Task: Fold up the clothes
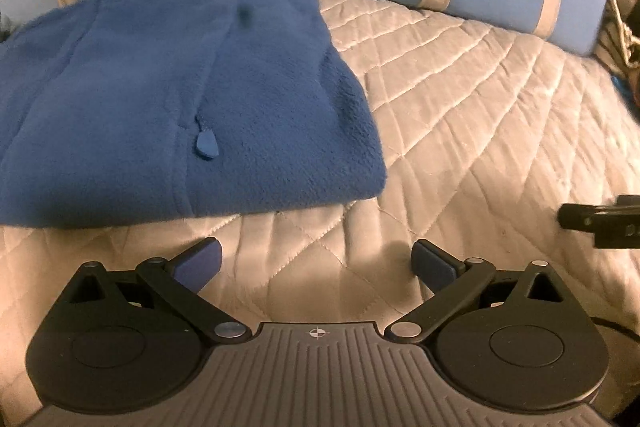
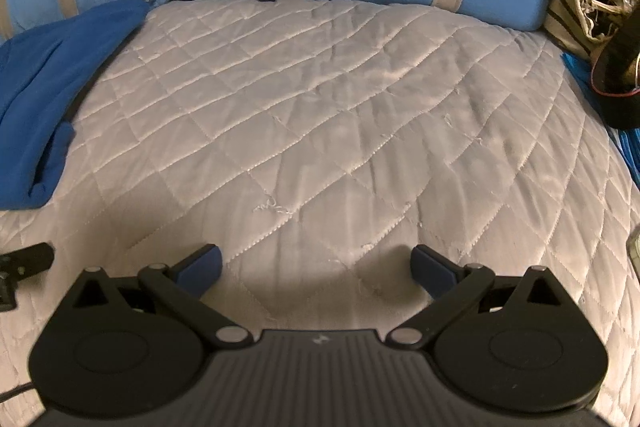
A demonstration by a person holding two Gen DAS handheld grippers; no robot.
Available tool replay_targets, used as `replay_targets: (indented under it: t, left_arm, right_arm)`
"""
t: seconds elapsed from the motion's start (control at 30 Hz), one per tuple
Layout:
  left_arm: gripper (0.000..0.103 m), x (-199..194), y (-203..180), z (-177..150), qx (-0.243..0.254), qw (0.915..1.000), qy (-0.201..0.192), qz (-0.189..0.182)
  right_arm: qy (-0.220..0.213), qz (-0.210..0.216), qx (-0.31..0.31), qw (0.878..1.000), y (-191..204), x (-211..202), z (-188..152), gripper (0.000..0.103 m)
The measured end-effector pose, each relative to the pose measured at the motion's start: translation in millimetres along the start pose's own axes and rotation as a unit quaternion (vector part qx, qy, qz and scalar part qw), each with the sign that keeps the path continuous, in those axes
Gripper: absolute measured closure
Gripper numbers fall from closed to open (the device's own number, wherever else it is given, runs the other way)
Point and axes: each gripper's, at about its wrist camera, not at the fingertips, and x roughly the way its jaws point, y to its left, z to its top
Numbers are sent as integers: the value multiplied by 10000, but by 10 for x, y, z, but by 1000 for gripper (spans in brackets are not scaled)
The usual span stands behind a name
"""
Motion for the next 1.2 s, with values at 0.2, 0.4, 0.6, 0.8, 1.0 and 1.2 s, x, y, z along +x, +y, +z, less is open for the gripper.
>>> replay_targets:
  t: [0.2,0.4,0.6,0.8,1.0,1.2]
  left_arm:
    - [0,6,-66,17,13,9998,96,192]
    - [0,15,-88,58,-103,9990,313,302]
    - [0,13,-102,90,-267,9971,553,449]
    - [0,38,-109,118,-262,9973,517,448]
    - [0,-3,-120,59,-242,9979,406,441]
    - [0,-18,-134,57,-263,9977,424,450]
  right_arm:
    - [133,-105,131,9998,29,1,26,0]
    - [155,-199,183,9995,57,2,13,0]
    - [217,-253,250,9991,77,5,32,0]
    - [251,-268,274,9989,81,5,40,0]
    - [246,-272,278,9989,87,10,31,0]
    - [250,-278,279,9989,91,13,30,0]
